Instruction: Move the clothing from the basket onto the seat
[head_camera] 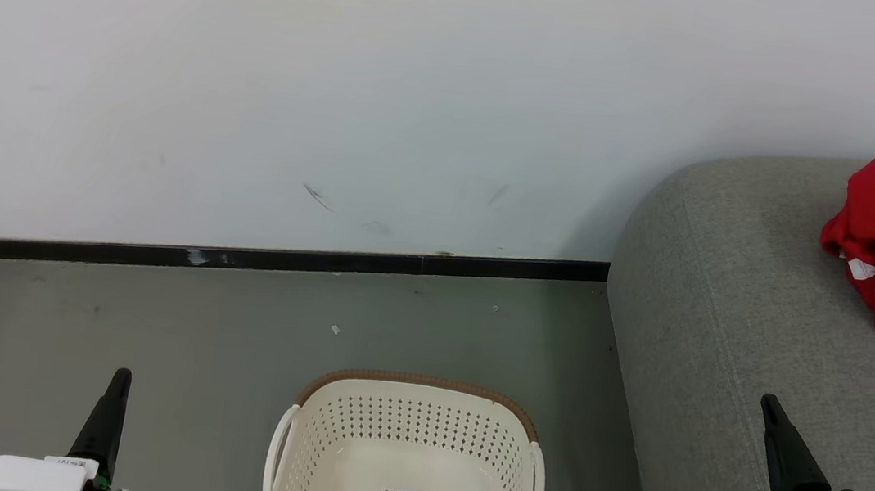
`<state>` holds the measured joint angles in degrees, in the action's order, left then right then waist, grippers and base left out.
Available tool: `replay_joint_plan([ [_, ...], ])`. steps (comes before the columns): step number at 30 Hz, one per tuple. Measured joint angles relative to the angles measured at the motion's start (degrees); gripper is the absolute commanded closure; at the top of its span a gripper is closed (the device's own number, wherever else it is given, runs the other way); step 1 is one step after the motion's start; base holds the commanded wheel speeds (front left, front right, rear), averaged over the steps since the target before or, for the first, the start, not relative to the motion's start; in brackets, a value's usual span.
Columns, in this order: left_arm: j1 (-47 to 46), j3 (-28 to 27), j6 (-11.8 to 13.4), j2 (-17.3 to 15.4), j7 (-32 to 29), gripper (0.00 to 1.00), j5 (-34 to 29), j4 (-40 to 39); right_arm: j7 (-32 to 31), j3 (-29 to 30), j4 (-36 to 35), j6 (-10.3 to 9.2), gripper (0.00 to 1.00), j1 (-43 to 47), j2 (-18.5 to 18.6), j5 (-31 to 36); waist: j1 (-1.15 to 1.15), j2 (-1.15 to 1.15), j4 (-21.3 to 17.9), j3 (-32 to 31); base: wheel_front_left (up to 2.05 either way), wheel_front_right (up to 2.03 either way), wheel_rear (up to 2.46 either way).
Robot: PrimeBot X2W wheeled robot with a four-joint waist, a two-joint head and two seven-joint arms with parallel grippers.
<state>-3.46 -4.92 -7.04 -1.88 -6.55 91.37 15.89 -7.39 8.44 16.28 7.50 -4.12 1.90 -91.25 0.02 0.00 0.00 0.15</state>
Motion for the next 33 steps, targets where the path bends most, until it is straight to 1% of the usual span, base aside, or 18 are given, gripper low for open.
replay_joint_plan([
  [33,0.00,0.01,-0.01,0.01,0.00,1.00,0.01,-0.04,0.38,-0.29,-0.38,0.00,1.00,0.02,0.00,-0.01,0.00,0.00,0.00,0.01,0.00,0.00,0.00],
])
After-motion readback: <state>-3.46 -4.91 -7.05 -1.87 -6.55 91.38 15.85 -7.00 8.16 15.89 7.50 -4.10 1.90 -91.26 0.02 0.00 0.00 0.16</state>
